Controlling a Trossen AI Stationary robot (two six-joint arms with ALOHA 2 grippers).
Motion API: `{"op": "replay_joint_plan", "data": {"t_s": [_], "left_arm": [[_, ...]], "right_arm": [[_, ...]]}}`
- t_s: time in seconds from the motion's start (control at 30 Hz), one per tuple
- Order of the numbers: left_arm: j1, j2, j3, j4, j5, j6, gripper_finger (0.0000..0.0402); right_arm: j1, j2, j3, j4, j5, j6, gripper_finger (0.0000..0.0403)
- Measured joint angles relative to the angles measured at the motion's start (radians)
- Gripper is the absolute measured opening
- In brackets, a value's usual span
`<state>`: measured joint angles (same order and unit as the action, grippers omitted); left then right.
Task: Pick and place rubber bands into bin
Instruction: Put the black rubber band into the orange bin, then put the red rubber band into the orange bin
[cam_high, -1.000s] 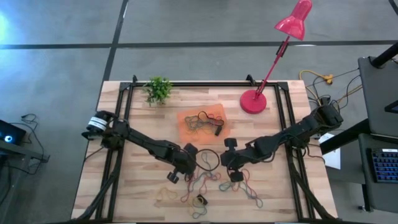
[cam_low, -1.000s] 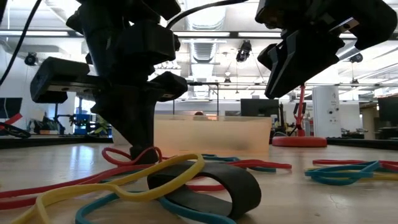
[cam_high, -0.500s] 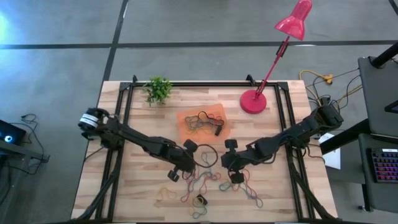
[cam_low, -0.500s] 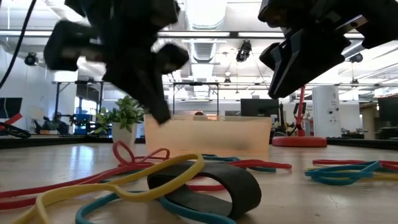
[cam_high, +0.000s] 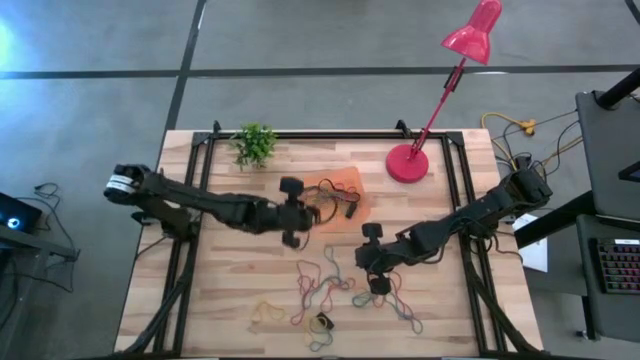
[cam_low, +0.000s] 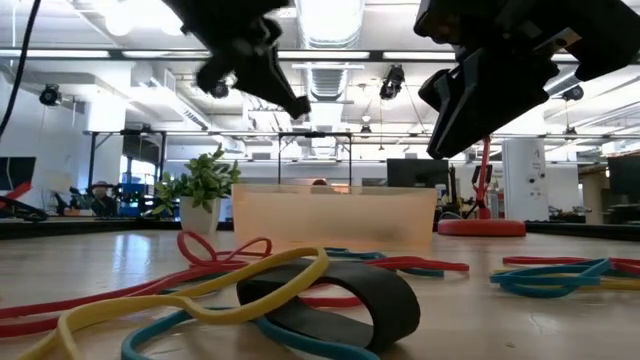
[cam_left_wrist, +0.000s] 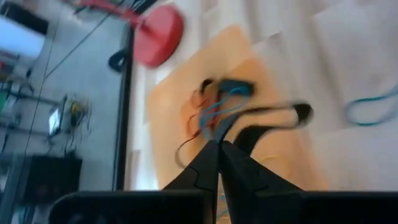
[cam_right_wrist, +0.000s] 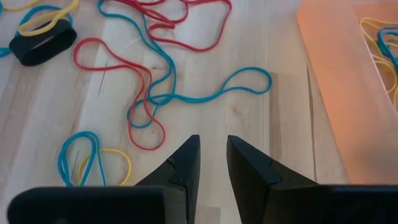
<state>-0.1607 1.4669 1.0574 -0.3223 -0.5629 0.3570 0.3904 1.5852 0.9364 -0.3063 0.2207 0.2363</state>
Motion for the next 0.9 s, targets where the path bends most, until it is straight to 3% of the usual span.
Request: {"op": "replay_joint_plan", "data": {"t_s": [0.23,0.47,0.9], "left_arm": [[0.125,0.060,-0.020,0.004,0.008,-0.003,0.0000],[0.171,0.119,-0.026,0.004,0.014,-0.005,0.0002],[0.165,0.113,-0.029,-0.009,0.020,-0.036,0.0084]], "right_arm": [[0.000,0.000,-0.001,0.007,0.001,0.000,0.0068],[0.000,0.000,-0.002,0.006,0.018,-0.003,0.0068],[0.001,0.000,-0.008,-0.015,0.017,0.023,0.0068]]}}
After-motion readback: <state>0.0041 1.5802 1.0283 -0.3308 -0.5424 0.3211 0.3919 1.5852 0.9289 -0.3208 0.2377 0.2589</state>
